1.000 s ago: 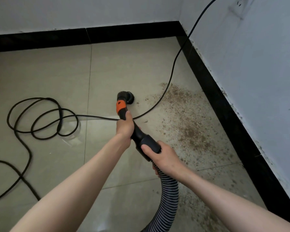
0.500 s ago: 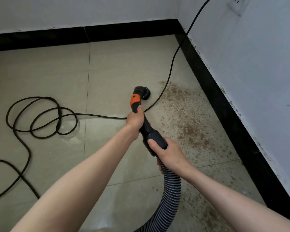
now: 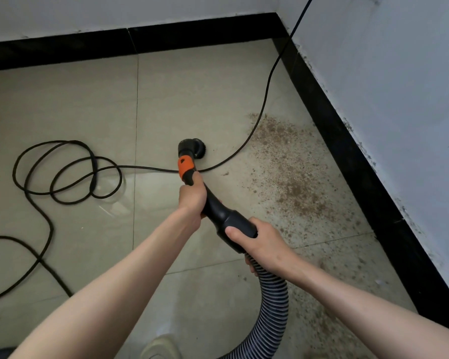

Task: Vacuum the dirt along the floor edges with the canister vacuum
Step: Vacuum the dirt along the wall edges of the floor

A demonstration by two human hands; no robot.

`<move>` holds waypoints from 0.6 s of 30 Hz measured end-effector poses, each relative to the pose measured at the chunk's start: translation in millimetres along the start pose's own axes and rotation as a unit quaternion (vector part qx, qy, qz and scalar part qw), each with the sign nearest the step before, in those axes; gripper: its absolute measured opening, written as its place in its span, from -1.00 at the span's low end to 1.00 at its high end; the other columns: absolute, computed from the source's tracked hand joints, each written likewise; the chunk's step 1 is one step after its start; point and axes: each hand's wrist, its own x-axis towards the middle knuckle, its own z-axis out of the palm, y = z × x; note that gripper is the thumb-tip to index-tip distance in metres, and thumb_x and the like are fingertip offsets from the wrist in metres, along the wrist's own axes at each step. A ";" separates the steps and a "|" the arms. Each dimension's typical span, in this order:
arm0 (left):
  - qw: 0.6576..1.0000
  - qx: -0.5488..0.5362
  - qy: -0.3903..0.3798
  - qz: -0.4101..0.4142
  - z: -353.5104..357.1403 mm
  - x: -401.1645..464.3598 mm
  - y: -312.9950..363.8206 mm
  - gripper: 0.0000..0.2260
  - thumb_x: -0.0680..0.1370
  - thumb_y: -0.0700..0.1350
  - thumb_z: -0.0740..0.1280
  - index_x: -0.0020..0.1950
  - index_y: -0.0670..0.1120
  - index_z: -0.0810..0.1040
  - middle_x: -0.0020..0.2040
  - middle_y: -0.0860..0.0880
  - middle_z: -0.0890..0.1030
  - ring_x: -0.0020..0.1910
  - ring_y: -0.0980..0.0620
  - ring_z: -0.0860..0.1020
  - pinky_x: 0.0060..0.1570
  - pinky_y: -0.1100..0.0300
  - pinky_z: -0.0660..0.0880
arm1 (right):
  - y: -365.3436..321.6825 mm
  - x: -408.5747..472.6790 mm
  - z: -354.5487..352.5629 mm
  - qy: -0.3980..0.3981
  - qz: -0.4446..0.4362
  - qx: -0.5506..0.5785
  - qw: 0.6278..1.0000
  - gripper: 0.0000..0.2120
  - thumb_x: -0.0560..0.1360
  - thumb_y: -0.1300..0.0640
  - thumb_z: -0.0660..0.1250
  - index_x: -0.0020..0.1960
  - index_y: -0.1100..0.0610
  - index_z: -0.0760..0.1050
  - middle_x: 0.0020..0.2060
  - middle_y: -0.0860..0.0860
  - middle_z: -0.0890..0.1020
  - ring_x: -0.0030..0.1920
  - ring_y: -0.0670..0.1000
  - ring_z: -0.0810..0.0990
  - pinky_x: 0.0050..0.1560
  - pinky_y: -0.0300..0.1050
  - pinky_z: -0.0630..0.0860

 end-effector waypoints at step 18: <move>0.998 0.048 0.025 0.031 6.0 -8.9 -22.3 -0.62 0.62 0.14 0.08 0.15 -0.17 0.35 -0.05 -0.14 0.54 0.02 -0.17 0.55 0.14 -0.03 0.51 | -8.8 9.9 4.9 -0.004 -0.009 -0.078 0.997 -0.73 0.40 -0.19 0.35 -0.18 0.02 0.53 -0.32 -0.07 0.63 -0.39 -0.13 0.58 -0.42 -0.25 0.46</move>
